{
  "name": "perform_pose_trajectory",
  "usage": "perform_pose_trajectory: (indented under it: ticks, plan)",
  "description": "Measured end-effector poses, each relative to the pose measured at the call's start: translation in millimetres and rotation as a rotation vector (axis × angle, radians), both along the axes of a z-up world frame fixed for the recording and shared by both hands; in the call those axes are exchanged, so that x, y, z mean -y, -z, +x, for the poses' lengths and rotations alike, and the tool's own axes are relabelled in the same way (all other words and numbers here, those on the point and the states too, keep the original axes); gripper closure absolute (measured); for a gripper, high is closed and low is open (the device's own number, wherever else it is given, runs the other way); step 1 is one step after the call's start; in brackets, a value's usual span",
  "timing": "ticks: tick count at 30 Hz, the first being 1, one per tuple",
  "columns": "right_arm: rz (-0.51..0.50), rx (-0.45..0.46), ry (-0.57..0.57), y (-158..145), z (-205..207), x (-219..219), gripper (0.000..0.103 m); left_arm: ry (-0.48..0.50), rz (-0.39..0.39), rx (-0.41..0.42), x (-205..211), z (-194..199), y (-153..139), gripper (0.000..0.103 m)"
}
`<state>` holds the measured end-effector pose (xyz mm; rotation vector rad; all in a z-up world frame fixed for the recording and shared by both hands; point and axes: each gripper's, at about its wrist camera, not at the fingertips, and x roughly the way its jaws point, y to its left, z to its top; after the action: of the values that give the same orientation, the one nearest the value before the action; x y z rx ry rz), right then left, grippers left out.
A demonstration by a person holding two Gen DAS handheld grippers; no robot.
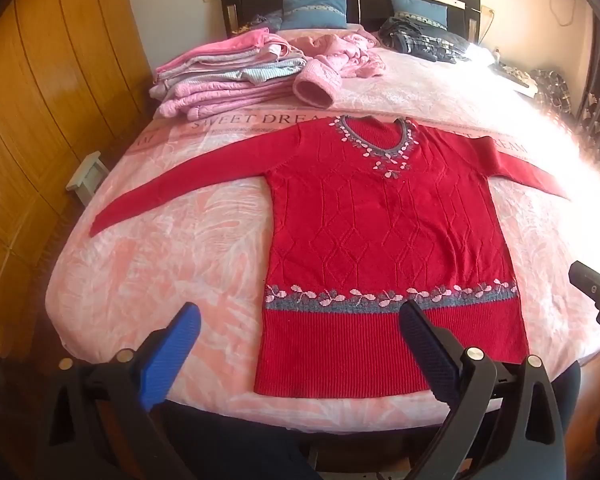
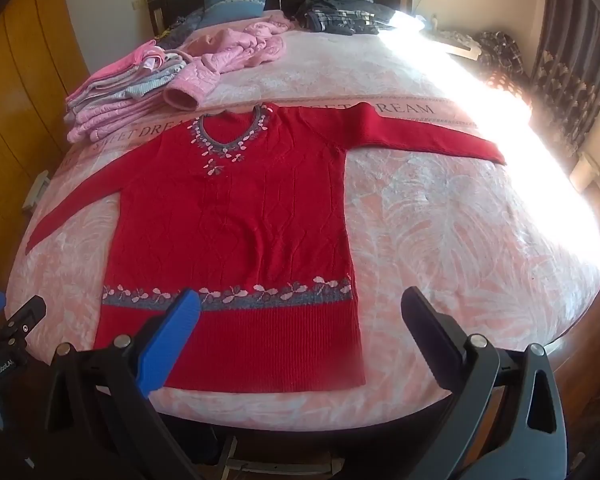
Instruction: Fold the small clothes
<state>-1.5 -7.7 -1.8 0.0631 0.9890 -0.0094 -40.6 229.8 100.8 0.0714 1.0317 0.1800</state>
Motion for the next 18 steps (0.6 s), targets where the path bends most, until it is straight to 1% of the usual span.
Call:
perform_pose_trajectory:
  ticks: [18]
  plan:
    - [0.007, -0.008, 0.006, 6.5, 1.1, 4.2, 0.003, 0.008, -0.002, 0.009, 8.0, 1.1, -3.4, 0.004]
